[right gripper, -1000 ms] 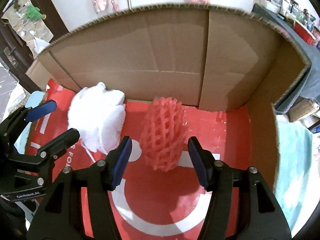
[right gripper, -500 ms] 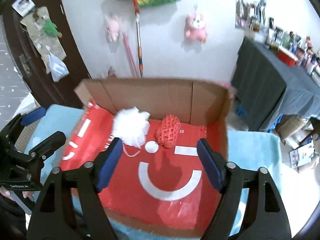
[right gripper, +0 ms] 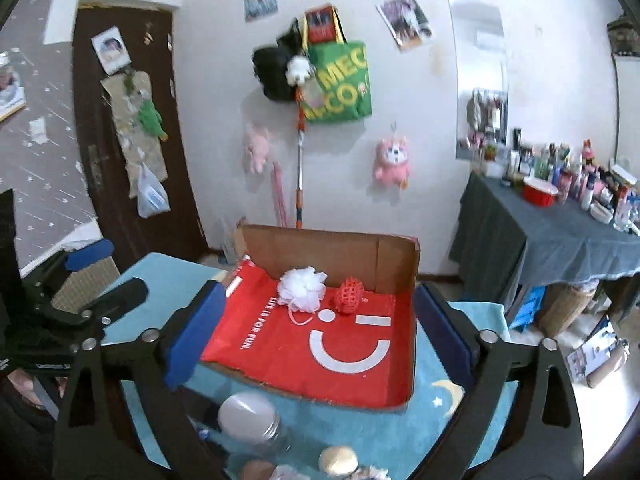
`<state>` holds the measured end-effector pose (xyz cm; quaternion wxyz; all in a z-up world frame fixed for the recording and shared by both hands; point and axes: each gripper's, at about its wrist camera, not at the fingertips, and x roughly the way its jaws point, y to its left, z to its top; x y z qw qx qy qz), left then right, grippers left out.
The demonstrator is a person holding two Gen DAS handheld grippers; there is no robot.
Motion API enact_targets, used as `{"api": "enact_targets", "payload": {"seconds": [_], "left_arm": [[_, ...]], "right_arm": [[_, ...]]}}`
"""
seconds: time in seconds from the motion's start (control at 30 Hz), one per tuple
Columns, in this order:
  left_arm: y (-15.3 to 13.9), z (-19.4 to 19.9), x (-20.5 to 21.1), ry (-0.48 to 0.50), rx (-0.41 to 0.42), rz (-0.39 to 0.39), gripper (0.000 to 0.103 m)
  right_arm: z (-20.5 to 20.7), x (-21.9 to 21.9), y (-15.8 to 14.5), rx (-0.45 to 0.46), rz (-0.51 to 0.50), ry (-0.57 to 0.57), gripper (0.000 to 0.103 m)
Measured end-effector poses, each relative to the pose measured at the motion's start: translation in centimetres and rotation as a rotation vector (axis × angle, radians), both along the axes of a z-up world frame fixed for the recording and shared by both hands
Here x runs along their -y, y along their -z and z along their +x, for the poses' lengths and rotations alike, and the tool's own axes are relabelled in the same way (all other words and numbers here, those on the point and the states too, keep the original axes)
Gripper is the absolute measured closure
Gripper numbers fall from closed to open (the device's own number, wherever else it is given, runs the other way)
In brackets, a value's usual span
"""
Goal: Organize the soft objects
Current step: 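Open both tools to drop the poufs into the box, then withdraw, then move both tools back toward the remaining soft items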
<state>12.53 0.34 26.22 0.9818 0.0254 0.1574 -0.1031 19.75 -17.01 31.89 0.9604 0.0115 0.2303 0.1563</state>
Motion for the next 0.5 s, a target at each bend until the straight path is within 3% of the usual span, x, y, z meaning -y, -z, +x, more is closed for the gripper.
{"api": "enact_targets", "payload": {"seconds": [0.23, 0.5], "left_arm": [[1.7, -6.1, 0.4, -0.019, 0.076, -0.046, 0.000], [5.0, -11.6, 1.5, -0.050, 0.157, -0.039, 0.000]], "right_arm": [[-7.9, 0.4, 0.8, 0.109, -0.011, 0.017, 0.004], [-14.5, 0.3, 4.7, 0.172, -0.029, 0.097, 0.004]]}}
